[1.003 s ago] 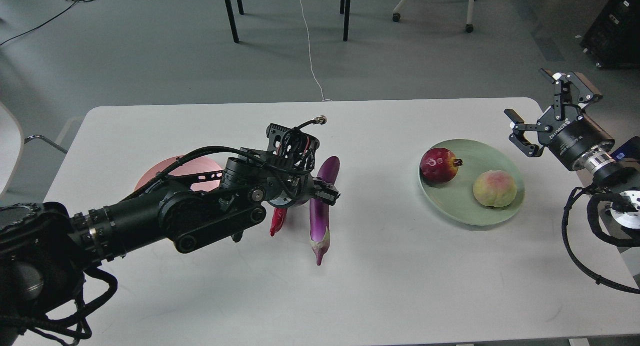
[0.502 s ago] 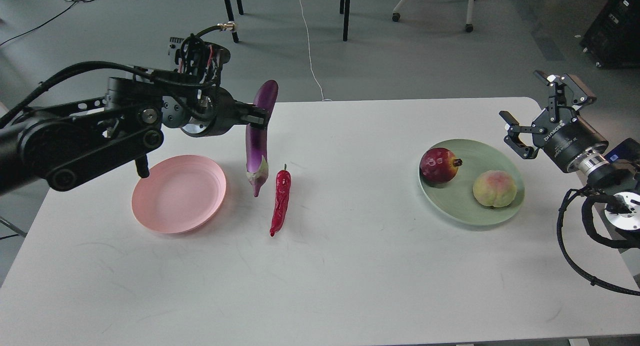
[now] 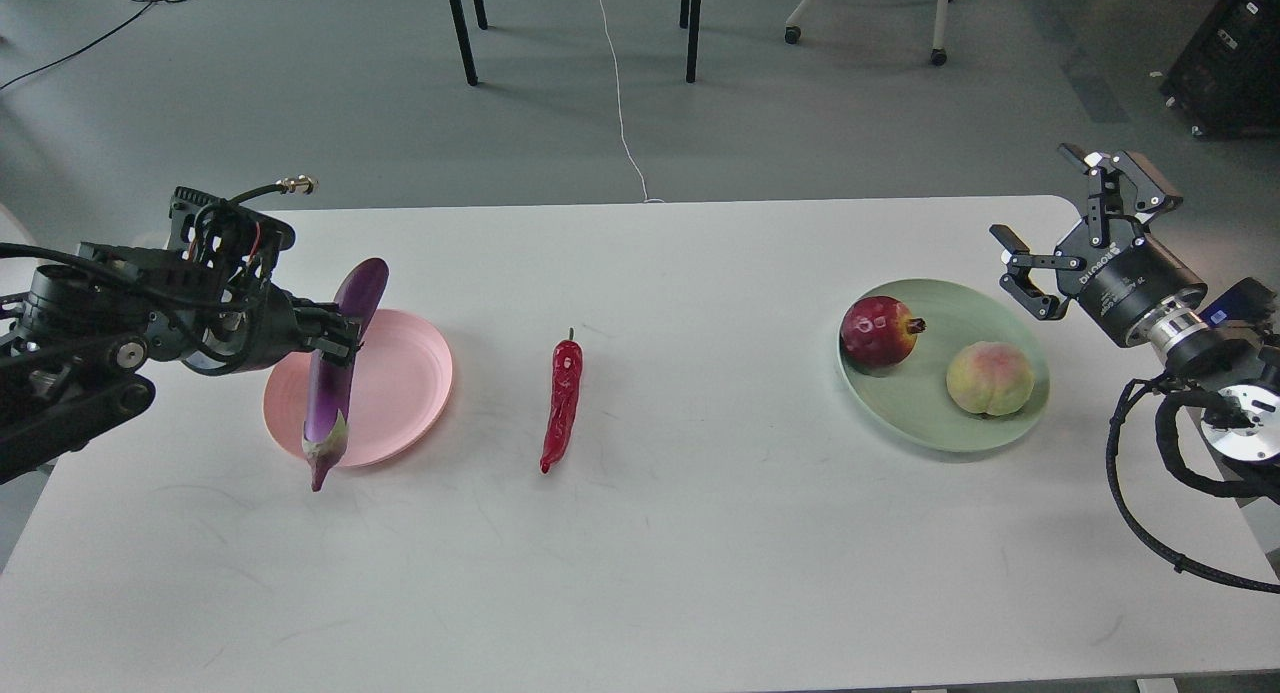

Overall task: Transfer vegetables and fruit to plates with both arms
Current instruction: 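Lift the eggplant and lower it onto the pink plate, then open the left gripper and move it toward the red chili pepper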

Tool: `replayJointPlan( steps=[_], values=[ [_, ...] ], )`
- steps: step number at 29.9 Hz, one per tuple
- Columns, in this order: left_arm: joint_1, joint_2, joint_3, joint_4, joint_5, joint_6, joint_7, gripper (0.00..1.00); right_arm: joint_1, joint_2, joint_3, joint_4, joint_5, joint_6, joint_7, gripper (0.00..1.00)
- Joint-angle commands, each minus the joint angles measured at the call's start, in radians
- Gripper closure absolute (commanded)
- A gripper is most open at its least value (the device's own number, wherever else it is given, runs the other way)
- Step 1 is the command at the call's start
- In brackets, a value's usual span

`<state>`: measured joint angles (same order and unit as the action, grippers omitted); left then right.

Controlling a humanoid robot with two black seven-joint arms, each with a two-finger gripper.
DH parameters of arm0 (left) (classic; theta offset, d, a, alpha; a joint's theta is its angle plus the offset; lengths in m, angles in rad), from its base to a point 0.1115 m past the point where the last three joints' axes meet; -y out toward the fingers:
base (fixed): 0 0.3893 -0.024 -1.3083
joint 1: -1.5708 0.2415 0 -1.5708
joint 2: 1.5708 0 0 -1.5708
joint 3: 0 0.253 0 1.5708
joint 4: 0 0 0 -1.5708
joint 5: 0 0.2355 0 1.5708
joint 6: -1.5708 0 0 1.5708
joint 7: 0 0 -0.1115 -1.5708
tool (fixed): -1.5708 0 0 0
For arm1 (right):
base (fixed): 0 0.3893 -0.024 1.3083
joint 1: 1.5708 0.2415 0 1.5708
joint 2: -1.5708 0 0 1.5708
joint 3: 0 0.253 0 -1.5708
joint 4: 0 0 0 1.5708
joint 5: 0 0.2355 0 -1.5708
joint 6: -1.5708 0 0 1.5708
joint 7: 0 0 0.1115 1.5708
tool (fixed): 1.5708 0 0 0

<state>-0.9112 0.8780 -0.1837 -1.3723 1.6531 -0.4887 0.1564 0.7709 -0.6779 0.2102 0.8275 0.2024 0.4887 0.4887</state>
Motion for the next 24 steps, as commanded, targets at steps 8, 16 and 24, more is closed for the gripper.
replayJointPlan(
  steps=[8, 16, 24],
  values=[
    [0.028, -0.013, 0.000, 0.064, -0.003, 0.000, -0.005, 0.71, -0.005, 0.006, -0.005, -0.001, 0.000, 0.000, 0.000, 0.03],
    [0.032, -0.013, 0.000, 0.105, 0.000, 0.000, -0.032, 0.55, -0.005, 0.006, -0.005, 0.001, 0.000, 0.000, 0.000, 0.03],
    [0.023, -0.013, -0.005, 0.104, -0.001, 0.000, -0.032, 0.14, -0.005, 0.006, -0.005, 0.001, 0.000, 0.000, 0.000, 0.03]
  ],
)
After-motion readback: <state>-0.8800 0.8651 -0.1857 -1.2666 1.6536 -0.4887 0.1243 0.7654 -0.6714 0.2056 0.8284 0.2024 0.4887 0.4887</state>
